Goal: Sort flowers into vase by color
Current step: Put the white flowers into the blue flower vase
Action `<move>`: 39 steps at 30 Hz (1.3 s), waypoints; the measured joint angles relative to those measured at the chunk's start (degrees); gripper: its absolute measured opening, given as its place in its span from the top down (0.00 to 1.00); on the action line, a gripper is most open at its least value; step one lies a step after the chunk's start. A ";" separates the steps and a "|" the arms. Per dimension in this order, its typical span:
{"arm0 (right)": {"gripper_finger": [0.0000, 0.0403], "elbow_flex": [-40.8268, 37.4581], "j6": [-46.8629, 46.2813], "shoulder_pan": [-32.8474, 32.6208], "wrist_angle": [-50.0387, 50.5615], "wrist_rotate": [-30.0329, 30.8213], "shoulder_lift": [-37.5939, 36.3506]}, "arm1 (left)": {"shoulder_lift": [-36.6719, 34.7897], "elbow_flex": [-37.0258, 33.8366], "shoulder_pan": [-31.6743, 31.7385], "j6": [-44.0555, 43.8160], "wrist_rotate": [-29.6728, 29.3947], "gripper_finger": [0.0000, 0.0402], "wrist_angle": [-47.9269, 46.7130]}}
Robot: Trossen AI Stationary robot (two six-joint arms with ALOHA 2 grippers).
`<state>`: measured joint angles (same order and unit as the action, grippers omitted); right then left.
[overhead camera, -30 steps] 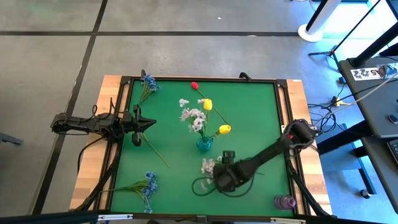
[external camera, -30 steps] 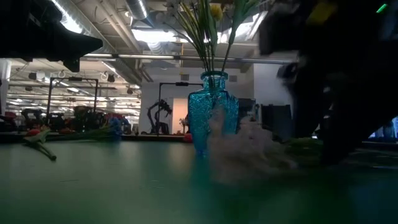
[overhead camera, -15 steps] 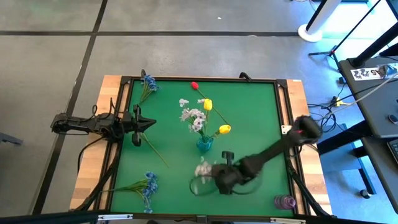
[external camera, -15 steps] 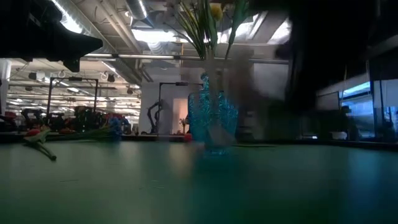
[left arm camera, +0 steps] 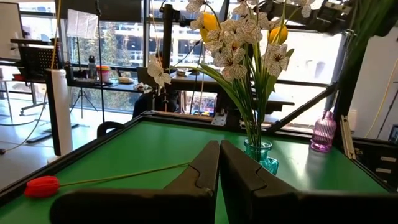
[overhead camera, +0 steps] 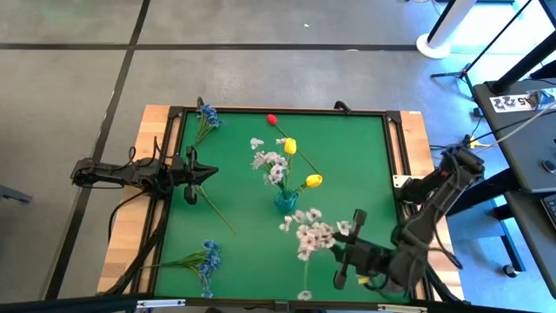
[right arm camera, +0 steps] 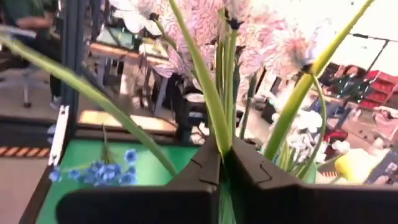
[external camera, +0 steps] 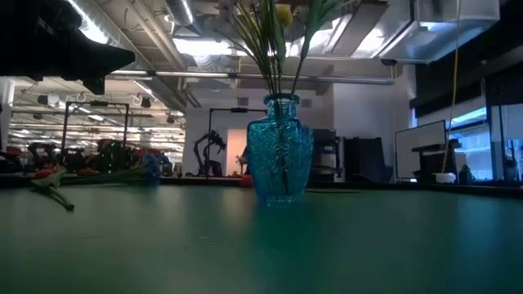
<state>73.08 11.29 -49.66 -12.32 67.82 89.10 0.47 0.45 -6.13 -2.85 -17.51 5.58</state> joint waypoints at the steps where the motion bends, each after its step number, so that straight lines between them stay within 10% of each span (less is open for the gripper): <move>1: 0.98 -2.06 1.56 0.88 -3.89 -1.63 -0.35 | -0.01 0.00 0.00 0.02 0.01 0.98 0.03; 14: 0.98 -23.91 20.05 18.59 -54.58 -36.46 -0.82 | 0.00 0.00 0.00 0.00 0.01 0.98 0.02; 39: 0.96 -24.24 19.03 23.44 -40.45 -35.38 -0.87 | -0.02 0.00 -0.02 0.00 -0.01 0.98 0.02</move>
<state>48.84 30.32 -26.22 -52.77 32.44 88.23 0.45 0.45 -6.15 -2.85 -17.52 5.61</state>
